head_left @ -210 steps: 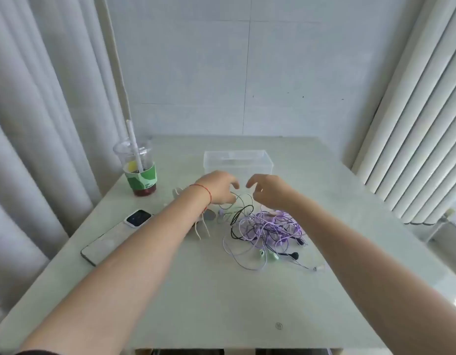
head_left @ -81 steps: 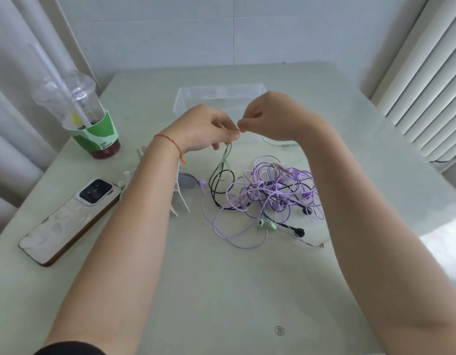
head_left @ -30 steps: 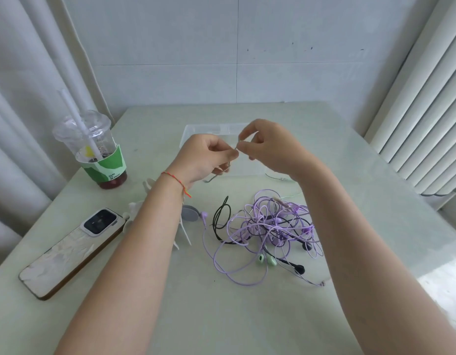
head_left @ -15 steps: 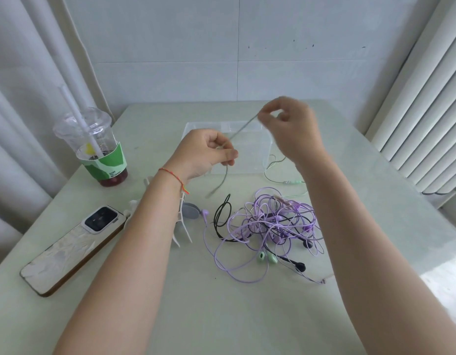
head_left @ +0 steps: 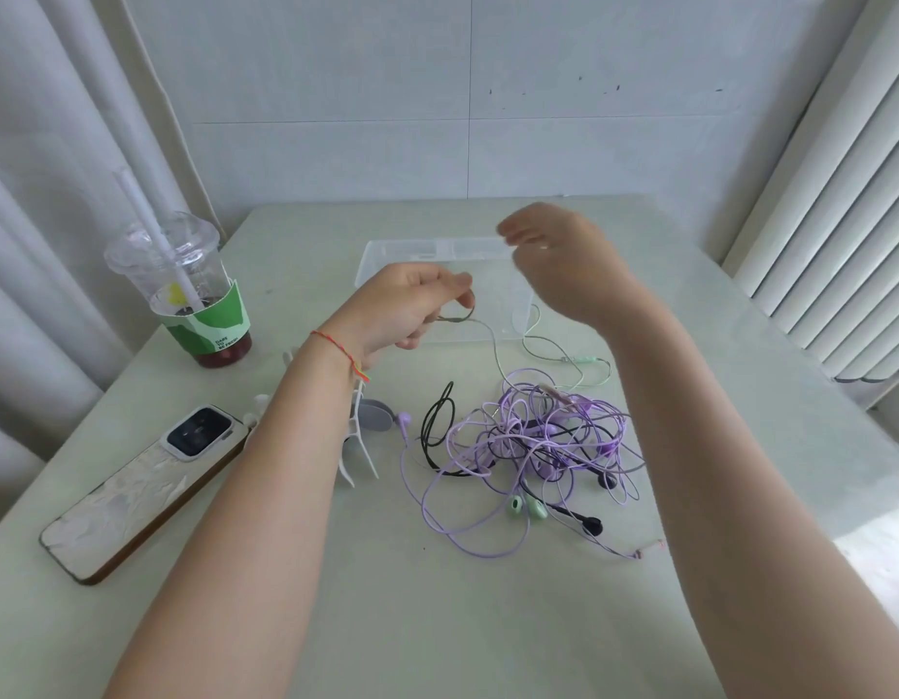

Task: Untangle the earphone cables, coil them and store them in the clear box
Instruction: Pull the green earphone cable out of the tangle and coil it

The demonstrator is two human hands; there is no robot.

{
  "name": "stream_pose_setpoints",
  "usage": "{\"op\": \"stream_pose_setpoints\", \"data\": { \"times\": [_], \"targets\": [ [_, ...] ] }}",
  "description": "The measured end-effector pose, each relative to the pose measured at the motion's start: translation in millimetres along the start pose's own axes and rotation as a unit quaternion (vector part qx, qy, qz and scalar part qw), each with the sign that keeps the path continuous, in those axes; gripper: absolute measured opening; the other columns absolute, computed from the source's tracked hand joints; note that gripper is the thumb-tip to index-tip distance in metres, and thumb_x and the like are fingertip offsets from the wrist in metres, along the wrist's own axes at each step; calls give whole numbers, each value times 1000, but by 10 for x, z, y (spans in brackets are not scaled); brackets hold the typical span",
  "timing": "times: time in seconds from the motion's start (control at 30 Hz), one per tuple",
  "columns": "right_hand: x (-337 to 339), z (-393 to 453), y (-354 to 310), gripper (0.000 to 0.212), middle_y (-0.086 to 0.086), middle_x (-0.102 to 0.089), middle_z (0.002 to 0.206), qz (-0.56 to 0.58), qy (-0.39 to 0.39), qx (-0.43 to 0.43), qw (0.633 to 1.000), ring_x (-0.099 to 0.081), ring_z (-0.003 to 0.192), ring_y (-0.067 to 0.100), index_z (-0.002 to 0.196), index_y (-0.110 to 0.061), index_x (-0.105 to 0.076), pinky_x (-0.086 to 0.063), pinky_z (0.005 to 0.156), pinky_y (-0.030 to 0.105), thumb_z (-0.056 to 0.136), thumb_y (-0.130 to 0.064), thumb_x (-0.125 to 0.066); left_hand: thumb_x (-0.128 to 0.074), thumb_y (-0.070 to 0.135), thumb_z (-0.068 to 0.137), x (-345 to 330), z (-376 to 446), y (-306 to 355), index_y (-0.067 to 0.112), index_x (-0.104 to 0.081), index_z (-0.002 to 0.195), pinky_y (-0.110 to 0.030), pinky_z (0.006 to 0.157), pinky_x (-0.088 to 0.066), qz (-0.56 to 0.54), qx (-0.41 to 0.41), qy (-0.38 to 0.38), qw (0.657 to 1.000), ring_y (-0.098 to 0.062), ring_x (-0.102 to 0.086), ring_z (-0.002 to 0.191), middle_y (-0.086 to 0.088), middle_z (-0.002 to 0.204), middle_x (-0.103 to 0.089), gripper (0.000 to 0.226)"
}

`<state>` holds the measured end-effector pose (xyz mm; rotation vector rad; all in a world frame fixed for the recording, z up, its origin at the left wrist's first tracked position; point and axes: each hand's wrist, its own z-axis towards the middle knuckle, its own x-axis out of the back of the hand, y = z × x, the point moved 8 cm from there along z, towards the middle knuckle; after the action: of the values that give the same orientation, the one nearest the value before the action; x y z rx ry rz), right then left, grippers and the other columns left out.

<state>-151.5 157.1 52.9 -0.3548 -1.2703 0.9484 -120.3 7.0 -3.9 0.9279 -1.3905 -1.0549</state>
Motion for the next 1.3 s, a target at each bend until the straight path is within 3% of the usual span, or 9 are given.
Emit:
{"op": "stream_pose_setpoints", "data": {
  "times": [0.13,0.33,0.57,0.7,0.83,0.9,1.03,1.17,1.3],
  "targets": [
    [-393,-140,-129,25,2,-74,91,127,-131,-5,983,-60,69,19,111,-20,-59,-42,62,23,87,-14,-58,-48,23,100,-8,6,70,12,-61,80,-21,43,-23,-106,-21,-1,994,-11,-21,41,3,52,-28,26],
    [-396,-135,-33,17,0,-57,56,61,-132,-14,989,-45,38,3,94,-13,-68,-32,41,14,88,-7,-53,-50,18,98,312,44,-45,8,-66,80,-19,46,-38,-261,-11,126,957,-11,-43,46,2,55,-50,26],
    [-291,-129,110,13,-9,-49,60,60,-171,-44,982,-39,55,12,84,-13,-70,-32,52,23,88,-24,-63,-51,18,93,479,15,-204,15,-64,69,-25,62,-47,-255,35,270,928,-12,-58,55,5,56,-63,27],
    [-217,-137,129,17,-14,-49,55,41,-188,-35,981,-44,47,2,81,-17,-71,-35,51,17,90,-28,-62,-53,17,88,410,-15,-93,18,-71,77,-26,71,-42,-54,32,184,981,-14,-67,72,1,80,-75,21],
    [-321,-171,65,17,-6,-61,65,39,-224,-19,974,-45,53,10,78,-17,-73,-37,51,20,87,-27,-64,-42,15,96,46,-27,96,11,-71,102,-30,83,-50,-63,-10,26,998,-21,-70,81,-9,96,-75,30],
    [-372,-177,31,18,-5,-59,61,27,-222,-11,975,-43,50,10,75,-16,-73,-35,49,19,86,-28,-65,-43,27,101,-117,-21,107,5,-70,96,-31,68,-52,-28,-15,-29,999,-21,-64,62,-11,82,-70,35],
    [-324,-128,56,15,-5,-50,61,4,-175,-9,985,-37,43,3,78,-15,-71,-31,45,18,84,-28,-67,-45,44,99,-169,24,-95,9,-55,69,-19,41,-18,36,33,-45,998,-11,-19,38,5,46,-26,48],
    [-197,-111,142,25,-7,-37,57,38,-154,-17,987,-34,52,13,81,-17,-71,-28,47,20,88,-40,-66,-47,35,100,138,71,-213,15,-40,62,-17,41,-9,-135,47,50,988,-7,-15,32,4,46,-21,43],
    [-22,-30,289,18,-4,-36,57,50,-97,-40,993,-32,52,17,84,-20,-72,-26,45,22,93,-28,-59,-41,35,102,484,82,-440,20,-41,65,-15,33,-16,-383,90,154,906,-4,-20,26,9,37,-24,40]
  ]
}}
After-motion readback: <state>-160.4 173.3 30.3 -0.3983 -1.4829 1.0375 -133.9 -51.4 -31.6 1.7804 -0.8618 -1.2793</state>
